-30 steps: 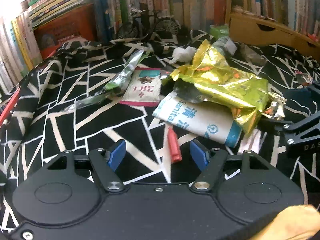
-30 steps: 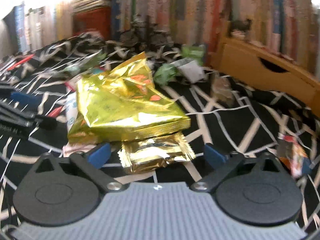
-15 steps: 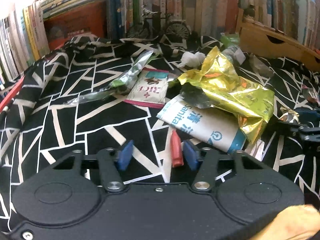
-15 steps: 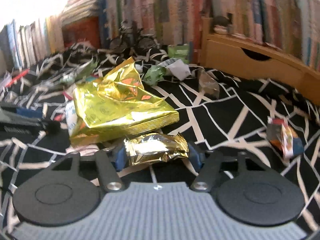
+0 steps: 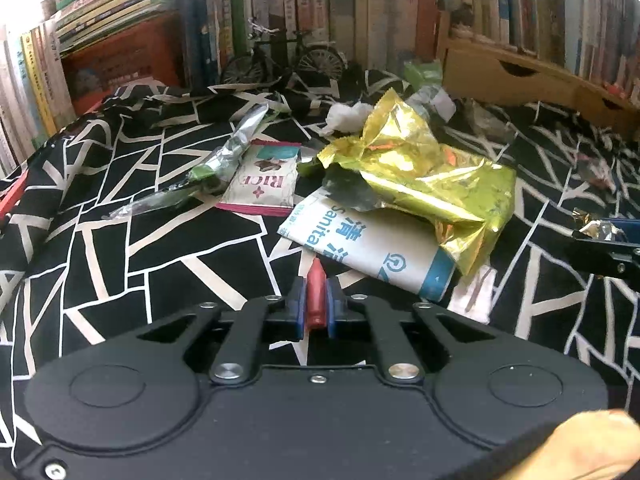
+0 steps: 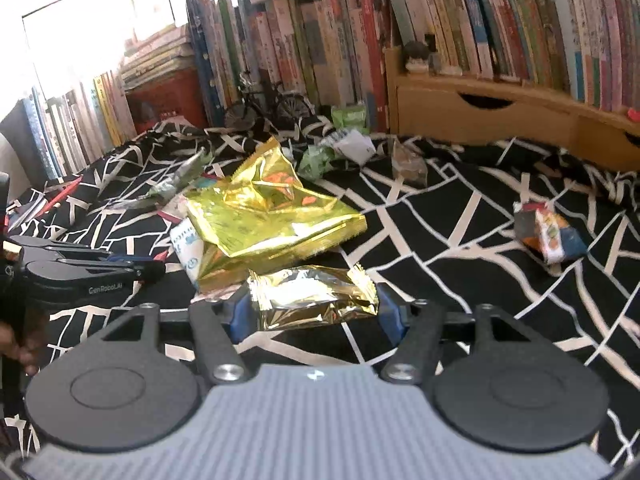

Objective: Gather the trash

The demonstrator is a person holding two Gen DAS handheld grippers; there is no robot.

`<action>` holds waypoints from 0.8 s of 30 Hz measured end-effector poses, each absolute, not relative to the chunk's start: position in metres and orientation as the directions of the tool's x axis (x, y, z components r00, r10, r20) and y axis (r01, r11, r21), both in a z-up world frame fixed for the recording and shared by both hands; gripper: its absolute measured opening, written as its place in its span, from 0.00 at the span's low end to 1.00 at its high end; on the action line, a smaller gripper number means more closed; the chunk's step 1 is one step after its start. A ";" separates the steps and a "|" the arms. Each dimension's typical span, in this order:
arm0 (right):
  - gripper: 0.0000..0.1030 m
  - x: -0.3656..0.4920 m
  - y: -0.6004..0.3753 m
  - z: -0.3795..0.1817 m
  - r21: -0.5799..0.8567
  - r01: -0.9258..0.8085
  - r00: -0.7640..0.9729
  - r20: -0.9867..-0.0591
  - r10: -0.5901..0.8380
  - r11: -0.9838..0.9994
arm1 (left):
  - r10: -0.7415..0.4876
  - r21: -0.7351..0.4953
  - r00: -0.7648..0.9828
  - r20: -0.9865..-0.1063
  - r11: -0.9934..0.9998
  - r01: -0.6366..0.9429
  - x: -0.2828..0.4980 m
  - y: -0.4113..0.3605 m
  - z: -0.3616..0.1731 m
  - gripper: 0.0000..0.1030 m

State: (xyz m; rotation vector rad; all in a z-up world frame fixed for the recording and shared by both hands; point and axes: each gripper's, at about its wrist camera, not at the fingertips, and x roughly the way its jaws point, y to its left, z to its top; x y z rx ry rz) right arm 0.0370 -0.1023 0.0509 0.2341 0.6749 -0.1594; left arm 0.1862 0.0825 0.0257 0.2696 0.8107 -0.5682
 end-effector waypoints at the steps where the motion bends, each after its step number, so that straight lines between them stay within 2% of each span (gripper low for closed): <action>1: 0.64 0.036 -0.101 0.054 0.157 0.228 0.770 -0.633 -0.079 0.961 | -0.375 0.017 0.557 -0.741 0.819 0.574 0.184 0.084 0.029 0.09; 5: 0.63 0.034 -0.098 0.063 0.133 0.301 0.728 -0.672 -0.137 0.944 | -0.397 0.028 0.564 -0.724 0.800 0.599 0.171 0.092 0.041 0.09; 13: 0.63 0.010 -0.082 0.079 0.185 0.333 0.754 -0.640 -0.144 0.925 | -0.435 0.020 0.576 -0.692 0.787 0.617 0.145 0.116 0.063 0.09; 24: 0.63 -0.011 -0.053 0.091 0.174 0.320 0.773 -0.617 -0.150 0.931 | -0.384 0.028 0.633 -0.672 0.841 0.540 0.126 0.173 0.072 0.09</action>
